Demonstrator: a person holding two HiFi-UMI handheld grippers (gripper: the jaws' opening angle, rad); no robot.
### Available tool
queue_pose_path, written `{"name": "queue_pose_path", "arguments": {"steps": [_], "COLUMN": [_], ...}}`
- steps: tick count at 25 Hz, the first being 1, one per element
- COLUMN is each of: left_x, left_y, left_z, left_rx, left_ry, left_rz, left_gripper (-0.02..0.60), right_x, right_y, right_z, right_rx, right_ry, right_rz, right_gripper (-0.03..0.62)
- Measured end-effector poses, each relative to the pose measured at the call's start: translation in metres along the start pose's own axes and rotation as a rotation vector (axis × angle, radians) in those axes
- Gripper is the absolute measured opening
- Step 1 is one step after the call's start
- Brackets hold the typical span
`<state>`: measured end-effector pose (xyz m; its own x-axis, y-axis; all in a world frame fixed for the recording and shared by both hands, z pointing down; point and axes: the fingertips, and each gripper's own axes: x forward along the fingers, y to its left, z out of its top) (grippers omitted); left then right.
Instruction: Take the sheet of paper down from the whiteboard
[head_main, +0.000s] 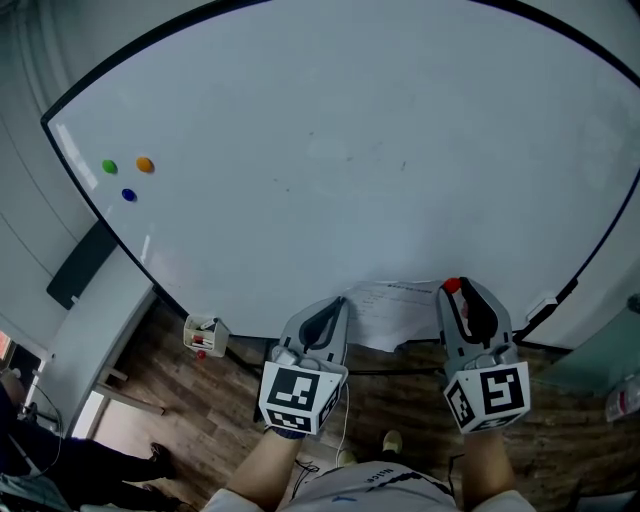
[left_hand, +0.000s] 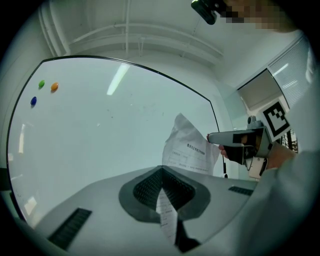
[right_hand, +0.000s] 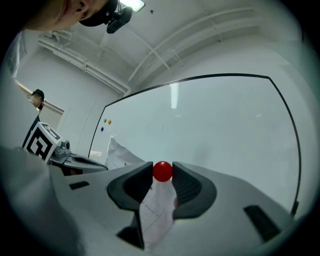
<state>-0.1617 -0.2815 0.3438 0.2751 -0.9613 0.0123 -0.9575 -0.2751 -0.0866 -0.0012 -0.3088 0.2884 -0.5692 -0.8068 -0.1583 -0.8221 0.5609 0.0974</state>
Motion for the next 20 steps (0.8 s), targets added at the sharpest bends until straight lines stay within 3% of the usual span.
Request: {"name": "queue_pose_path", "arguments": {"steps": [20], "left_x": [0.0037], "left_y": [-0.0012], "left_z": [0.0069], "left_rx": [0.022], "left_ry": [-0.007], "left_rz": [0.012], "left_gripper": [0.014], "right_x": [0.0026], "right_y": [-0.0077], "right_z": [0.0065], "right_rx": [-0.014], "right_ry": [-0.009], "right_rz": [0.003], "right_gripper": [0.126]}}
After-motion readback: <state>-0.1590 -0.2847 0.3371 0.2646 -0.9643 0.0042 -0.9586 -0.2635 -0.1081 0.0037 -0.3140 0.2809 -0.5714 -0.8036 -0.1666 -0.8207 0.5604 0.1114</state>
